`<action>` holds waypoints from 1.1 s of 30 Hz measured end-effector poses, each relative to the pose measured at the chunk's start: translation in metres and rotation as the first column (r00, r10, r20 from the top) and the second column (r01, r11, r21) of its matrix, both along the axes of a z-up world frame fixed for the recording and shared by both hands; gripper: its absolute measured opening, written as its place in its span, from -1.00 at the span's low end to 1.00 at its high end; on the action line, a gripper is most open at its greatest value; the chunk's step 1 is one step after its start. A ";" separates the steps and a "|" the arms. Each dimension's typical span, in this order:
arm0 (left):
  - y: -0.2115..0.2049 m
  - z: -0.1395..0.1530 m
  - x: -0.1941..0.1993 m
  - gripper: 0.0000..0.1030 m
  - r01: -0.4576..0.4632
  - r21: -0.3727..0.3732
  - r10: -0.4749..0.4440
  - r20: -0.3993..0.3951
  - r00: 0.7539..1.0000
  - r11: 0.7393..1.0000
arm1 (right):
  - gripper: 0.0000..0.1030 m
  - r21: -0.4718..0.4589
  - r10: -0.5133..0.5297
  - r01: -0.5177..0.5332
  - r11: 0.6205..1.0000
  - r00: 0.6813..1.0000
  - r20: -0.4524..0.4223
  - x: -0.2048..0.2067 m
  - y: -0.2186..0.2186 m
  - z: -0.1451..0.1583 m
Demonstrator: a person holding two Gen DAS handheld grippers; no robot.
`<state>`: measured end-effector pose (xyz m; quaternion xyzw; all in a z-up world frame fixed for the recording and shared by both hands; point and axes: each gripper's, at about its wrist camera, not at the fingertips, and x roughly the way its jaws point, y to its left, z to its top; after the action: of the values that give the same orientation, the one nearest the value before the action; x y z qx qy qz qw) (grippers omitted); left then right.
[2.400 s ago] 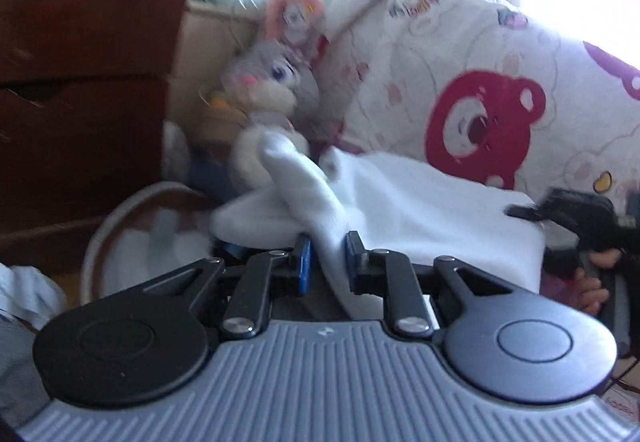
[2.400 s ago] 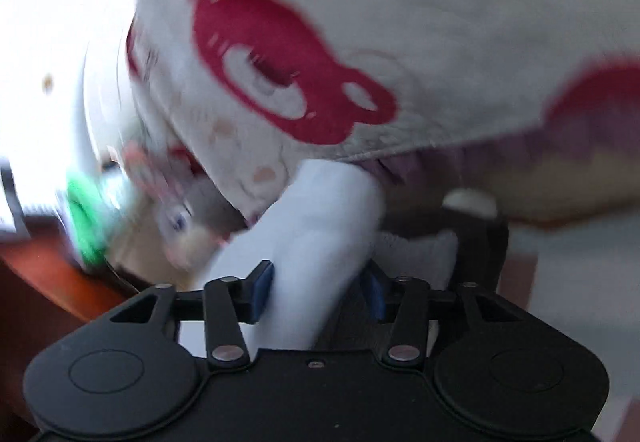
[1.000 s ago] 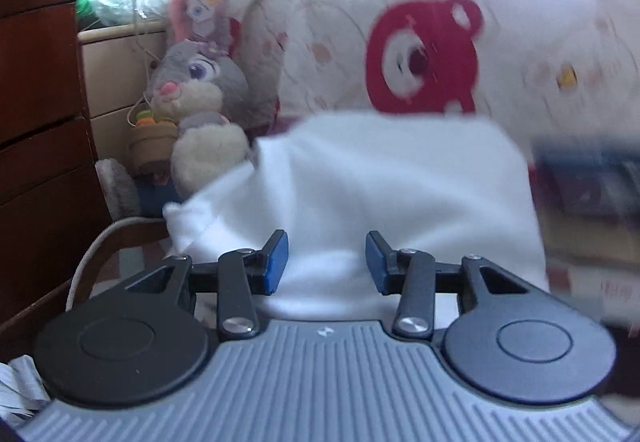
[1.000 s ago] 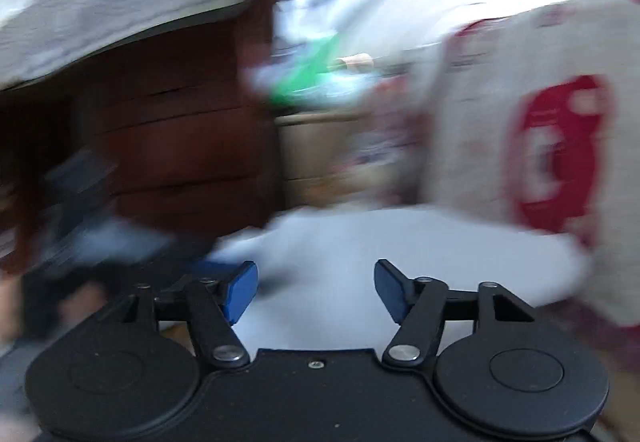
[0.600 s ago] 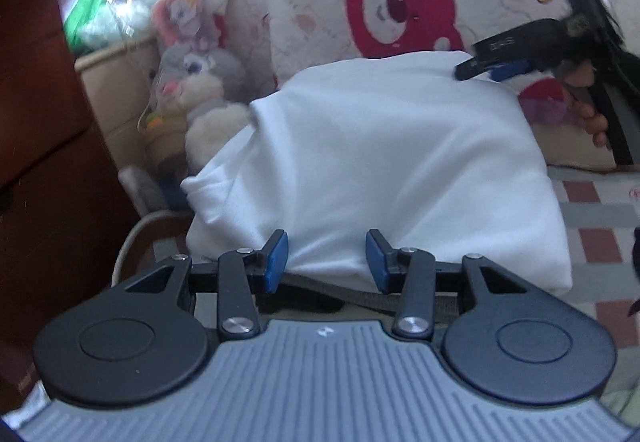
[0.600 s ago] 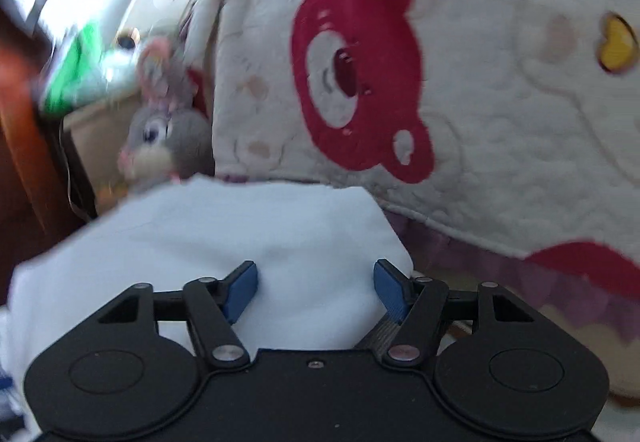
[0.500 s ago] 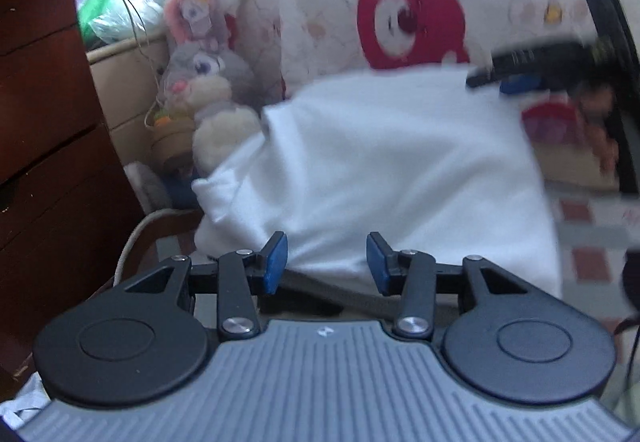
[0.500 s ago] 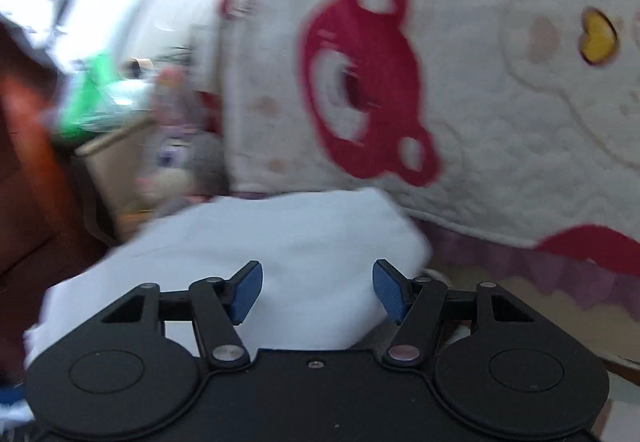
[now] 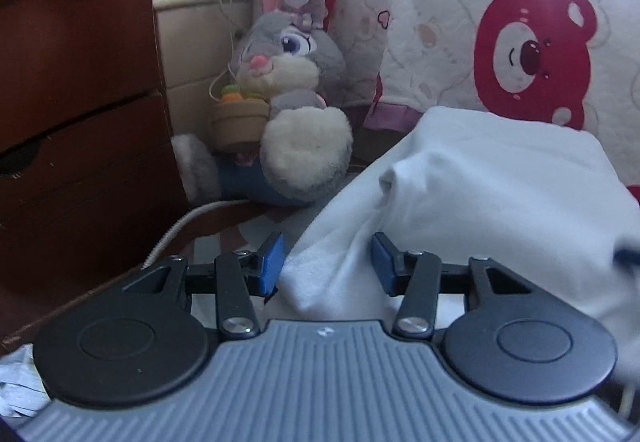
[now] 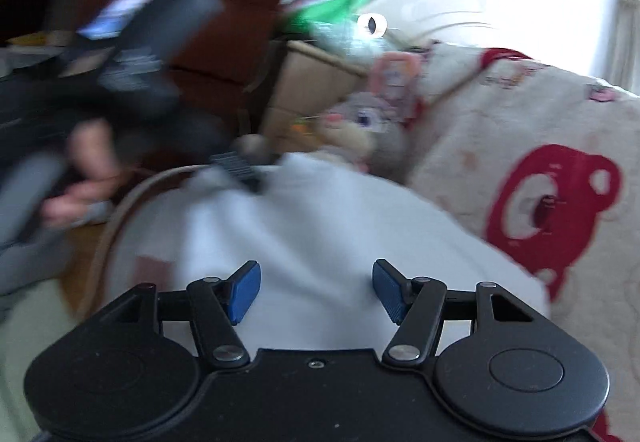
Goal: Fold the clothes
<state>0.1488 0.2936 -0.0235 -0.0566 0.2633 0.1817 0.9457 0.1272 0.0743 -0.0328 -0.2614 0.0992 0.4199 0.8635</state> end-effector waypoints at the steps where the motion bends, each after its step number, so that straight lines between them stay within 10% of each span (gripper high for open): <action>1: 0.001 0.001 0.001 -0.06 -0.002 -0.003 0.002 -0.009 1.000 1.000 | 0.33 -0.007 0.024 -0.024 1.000 1.000 -0.004 -0.006 -0.001 -0.002; 6: -0.008 0.007 -0.010 0.09 -0.042 0.040 0.043 -0.025 0.999 0.998 | 0.37 0.038 0.188 -0.186 0.982 0.981 -0.057 -0.045 -0.017 -0.007; 16: -0.047 0.005 -0.056 0.35 0.005 0.048 0.000 -0.089 0.996 0.999 | 0.57 0.155 0.005 0.031 0.987 0.975 -0.222 -0.031 -0.047 -0.015; 22: -0.083 -0.010 -0.091 0.35 -0.009 -0.030 0.004 -0.170 0.985 1.000 | 0.55 0.265 0.144 -0.018 0.964 0.872 -0.468 -0.036 -0.074 -0.014; 33: -0.182 0.030 -0.140 0.57 0.193 -0.054 -0.198 -0.142 0.970 0.980 | 0.57 0.214 -0.152 0.260 0.942 0.895 -0.421 -0.075 -0.176 0.027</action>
<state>0.0086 0.1116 0.0066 -0.0360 0.3399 0.0860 0.9358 0.0522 -0.1013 -0.0061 -0.0409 0.2431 0.3790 0.8920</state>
